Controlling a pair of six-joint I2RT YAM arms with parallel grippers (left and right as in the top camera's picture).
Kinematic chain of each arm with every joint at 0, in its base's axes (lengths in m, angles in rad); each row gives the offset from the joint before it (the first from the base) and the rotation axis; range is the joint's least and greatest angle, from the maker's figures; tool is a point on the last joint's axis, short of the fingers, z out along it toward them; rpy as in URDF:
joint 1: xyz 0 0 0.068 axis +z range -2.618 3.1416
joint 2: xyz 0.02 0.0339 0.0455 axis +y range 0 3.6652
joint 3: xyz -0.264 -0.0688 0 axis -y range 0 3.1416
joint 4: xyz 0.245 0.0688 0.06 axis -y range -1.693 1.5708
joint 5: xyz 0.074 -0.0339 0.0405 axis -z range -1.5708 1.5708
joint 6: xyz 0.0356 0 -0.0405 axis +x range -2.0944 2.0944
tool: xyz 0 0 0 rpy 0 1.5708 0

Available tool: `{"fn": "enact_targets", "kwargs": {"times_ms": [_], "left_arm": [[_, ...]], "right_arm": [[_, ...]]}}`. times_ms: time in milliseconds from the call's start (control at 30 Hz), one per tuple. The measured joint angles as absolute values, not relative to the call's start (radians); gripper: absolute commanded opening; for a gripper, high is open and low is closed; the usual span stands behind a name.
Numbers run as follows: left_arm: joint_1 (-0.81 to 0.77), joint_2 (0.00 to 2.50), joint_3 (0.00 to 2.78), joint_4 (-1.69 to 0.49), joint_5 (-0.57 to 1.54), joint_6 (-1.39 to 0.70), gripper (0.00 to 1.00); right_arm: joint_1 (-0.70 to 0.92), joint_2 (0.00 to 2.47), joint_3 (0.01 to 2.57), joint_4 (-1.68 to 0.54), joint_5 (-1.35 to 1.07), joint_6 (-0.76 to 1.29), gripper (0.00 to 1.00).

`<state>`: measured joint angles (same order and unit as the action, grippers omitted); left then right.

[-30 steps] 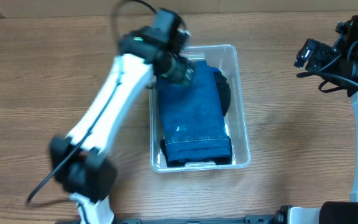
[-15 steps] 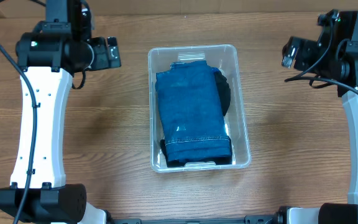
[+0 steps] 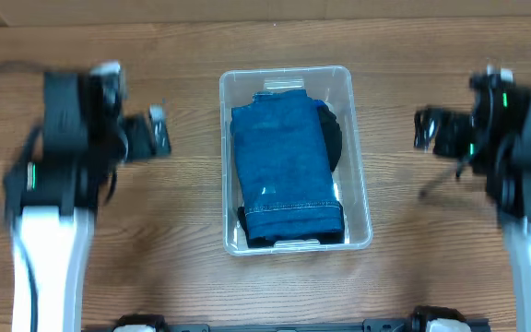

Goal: Pack container

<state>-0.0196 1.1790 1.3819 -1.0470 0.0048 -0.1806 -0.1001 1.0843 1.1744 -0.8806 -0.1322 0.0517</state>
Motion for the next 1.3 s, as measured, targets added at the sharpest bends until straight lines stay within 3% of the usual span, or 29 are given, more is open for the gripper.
{"fn": "enact_targets", "kwargs": {"times_ms": [167, 333, 467, 1033, 1200, 1300], "left_arm": [[-0.020, 0.675, 0.983, -0.949, 0.002, -0.196, 1.00], [-0.020, 0.460, 0.830, -1.029, 0.003, -0.205, 1.00], [-0.020, 0.433, 0.819, -1.165, 0.002, -0.208, 1.00], [-0.020, 0.433, 0.814, -1.168, 0.002, -0.208, 1.00], [-0.020, 0.433, 0.813, -1.168, 0.002, -0.208, 1.00], [-0.020, 0.433, 0.812, -1.171, 0.002, -0.208, 1.00]], "right_arm": [[-0.100, 0.722, 0.933, -0.881, -0.134, 0.051, 1.00], [-0.100, 0.621, 0.914, -0.963, -0.135, 0.051, 1.00], [-0.100, 0.625, 0.908, -1.000, -0.134, 0.052, 1.00], [-0.097, 0.606, 0.906, -1.010, -0.134, 0.052, 1.00], [-0.097, 0.463, 0.834, -0.874, -0.134, 0.052, 1.00], [-0.097, 0.308, 0.659, -0.684, -0.147, 0.050, 1.00]]}}
